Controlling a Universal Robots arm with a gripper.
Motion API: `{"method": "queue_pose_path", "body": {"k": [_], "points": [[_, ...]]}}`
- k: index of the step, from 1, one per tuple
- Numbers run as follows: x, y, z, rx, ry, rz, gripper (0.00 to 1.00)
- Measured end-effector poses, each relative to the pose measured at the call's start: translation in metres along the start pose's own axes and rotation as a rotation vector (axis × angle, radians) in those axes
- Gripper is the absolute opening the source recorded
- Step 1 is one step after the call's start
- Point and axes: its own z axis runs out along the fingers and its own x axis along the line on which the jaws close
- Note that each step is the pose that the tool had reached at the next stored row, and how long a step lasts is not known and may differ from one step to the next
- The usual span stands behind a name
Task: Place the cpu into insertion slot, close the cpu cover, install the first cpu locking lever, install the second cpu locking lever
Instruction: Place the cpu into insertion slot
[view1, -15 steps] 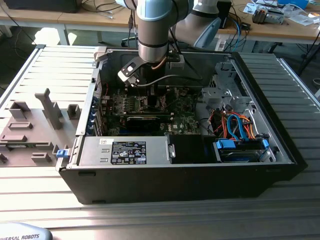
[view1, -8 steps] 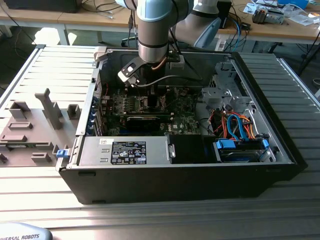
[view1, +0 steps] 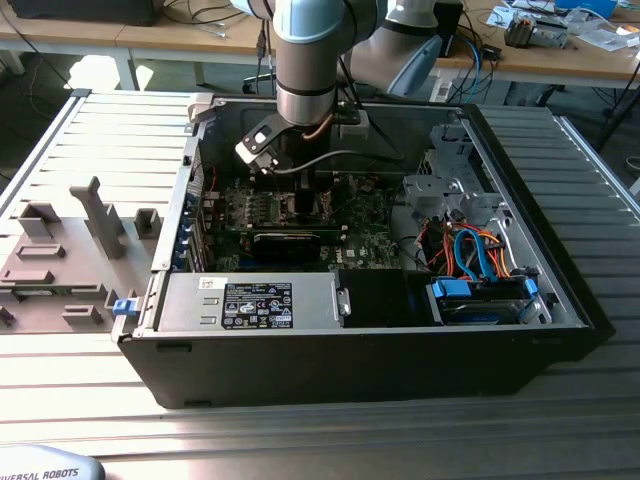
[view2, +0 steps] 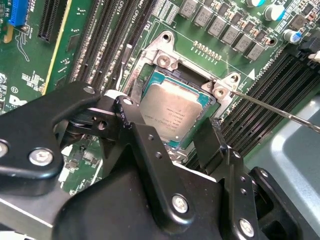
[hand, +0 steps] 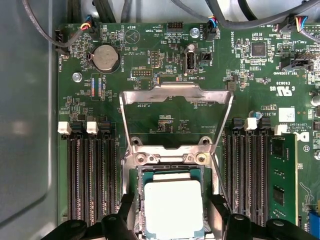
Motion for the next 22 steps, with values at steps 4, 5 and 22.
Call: {"method": "queue_pose_path", "body": {"k": [4, 5, 22], "points": [[0.0000, 0.0000, 0.0000, 0.0009, -0.0009, 0.048, 0.67], [0.0000, 0.0000, 0.0000, 0.0011, -0.0010, 0.058, 0.67], [0.0051, -0.0002, 0.0000, 0.0022, -0.0013, 0.121, 0.67]]}}
